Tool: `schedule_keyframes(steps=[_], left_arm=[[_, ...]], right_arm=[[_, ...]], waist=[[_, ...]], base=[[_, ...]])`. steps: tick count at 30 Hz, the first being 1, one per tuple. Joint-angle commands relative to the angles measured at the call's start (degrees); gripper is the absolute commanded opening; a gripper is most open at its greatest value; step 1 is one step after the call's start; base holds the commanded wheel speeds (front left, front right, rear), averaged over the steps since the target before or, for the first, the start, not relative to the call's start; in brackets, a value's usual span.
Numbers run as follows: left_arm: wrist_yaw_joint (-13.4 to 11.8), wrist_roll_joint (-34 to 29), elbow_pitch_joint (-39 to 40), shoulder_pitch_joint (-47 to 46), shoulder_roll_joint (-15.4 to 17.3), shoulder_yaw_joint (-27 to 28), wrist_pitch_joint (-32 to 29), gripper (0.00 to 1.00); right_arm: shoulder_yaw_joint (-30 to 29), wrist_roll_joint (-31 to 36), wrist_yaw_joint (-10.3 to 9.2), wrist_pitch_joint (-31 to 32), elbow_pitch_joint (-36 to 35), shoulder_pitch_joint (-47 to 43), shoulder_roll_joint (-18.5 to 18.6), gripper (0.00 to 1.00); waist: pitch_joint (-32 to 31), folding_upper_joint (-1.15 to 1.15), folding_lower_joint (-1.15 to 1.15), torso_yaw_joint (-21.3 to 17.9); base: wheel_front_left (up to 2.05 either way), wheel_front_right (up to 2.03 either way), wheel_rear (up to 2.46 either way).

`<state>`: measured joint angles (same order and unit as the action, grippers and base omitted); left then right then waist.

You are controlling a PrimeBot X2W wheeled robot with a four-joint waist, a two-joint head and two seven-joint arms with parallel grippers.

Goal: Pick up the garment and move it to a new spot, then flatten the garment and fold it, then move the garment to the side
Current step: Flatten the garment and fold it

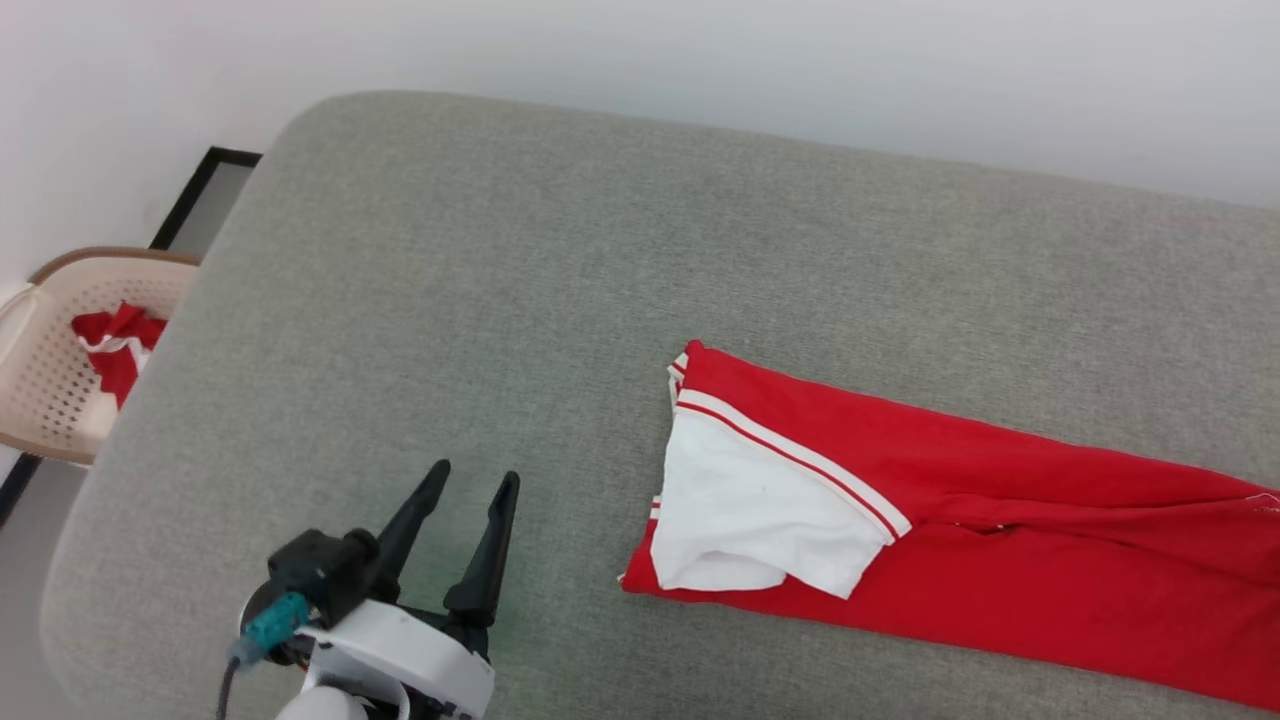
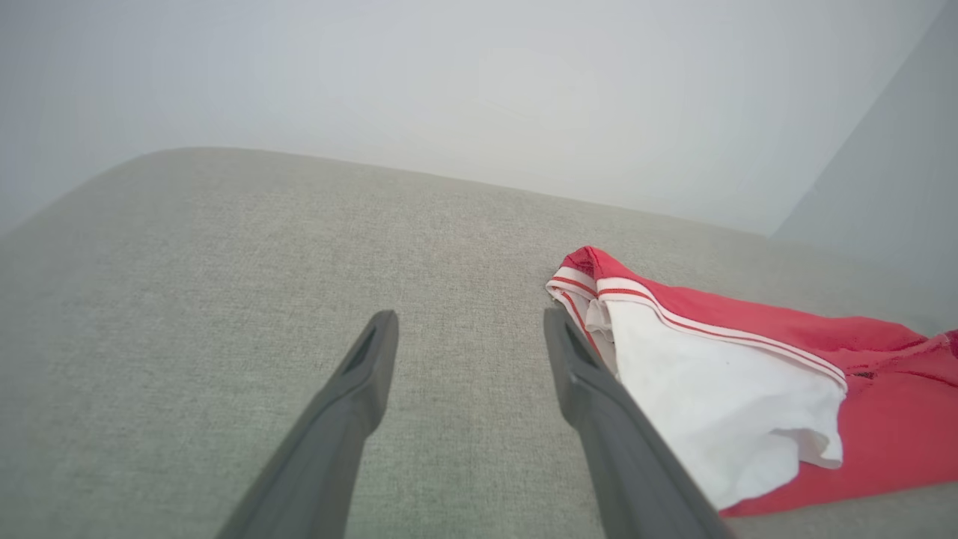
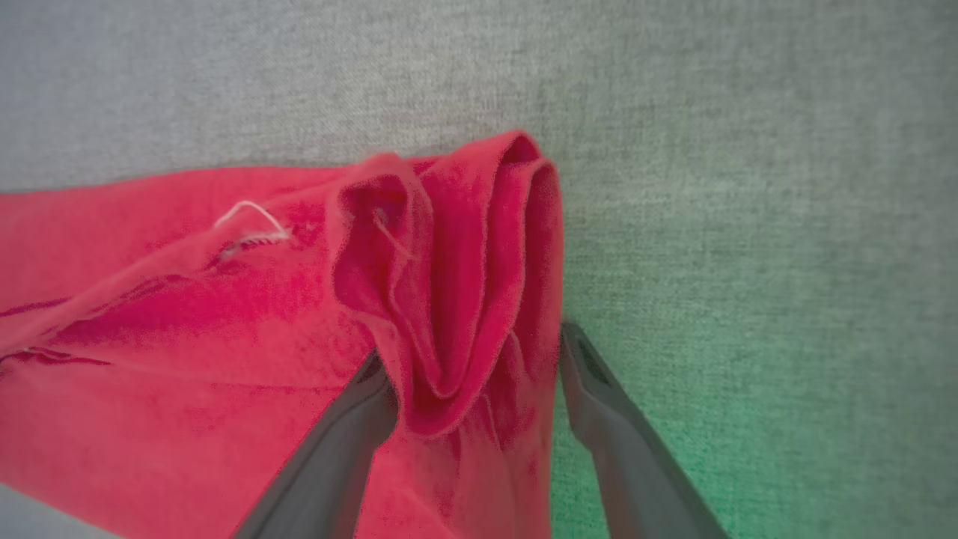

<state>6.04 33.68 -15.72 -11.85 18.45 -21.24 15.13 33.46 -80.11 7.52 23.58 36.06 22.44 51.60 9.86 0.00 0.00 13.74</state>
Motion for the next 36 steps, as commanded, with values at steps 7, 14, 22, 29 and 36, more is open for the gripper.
schedule_keyframes(steps=[7, 14, 22, 29, 36], left_arm=[[0.54, -14.71, 4.2, 4.72, -6.11, 9.77, -0.04, 1.0], [1.41, -19.17, 4.48, 6.0, -9.76, 15.16, -0.04, 1.0], [1.5, -19.92, 5.98, 5.37, -10.27, 16.42, -0.04, 1.0], [1.48, -20.41, 7.08, 4.15, -9.24, 16.83, -0.04, 1.0], [1.48, -21.64, 7.75, 3.61, -9.22, 17.39, -0.04, 1.0]], right_arm=[[1.04, 0.91, -0.01, 3.29, 1.54, 0.87, -4.64, 0.41], [-0.86, 1.54, -0.04, 2.82, 2.91, 2.16, -5.15, 0.0], [-5.18, 3.22, -0.11, -1.36, 4.48, 5.78, -3.26, 0.0], [-9.34, 4.83, -0.09, -5.16, 8.05, 7.89, 0.66, 0.0], [-13.62, 5.18, -0.08, -7.7, 14.81, 9.21, 4.33, 0.0]], waist=[[0.16, 0.0, 0.0, 0.81], [1.09, 0.0, 0.0, -0.71], [2.56, 0.0, 0.0, -4.82], [4.45, 0.0, 0.0, -7.23], [5.22, 0.0, 0.0, -7.9]], base=[[0.0, 0.0, 0.0], [0.0, 0.0, 0.0], [0.0, 0.0, 0.0], [0.0, 0.0, 0.0], [0.0, 0.0, 0.0]])
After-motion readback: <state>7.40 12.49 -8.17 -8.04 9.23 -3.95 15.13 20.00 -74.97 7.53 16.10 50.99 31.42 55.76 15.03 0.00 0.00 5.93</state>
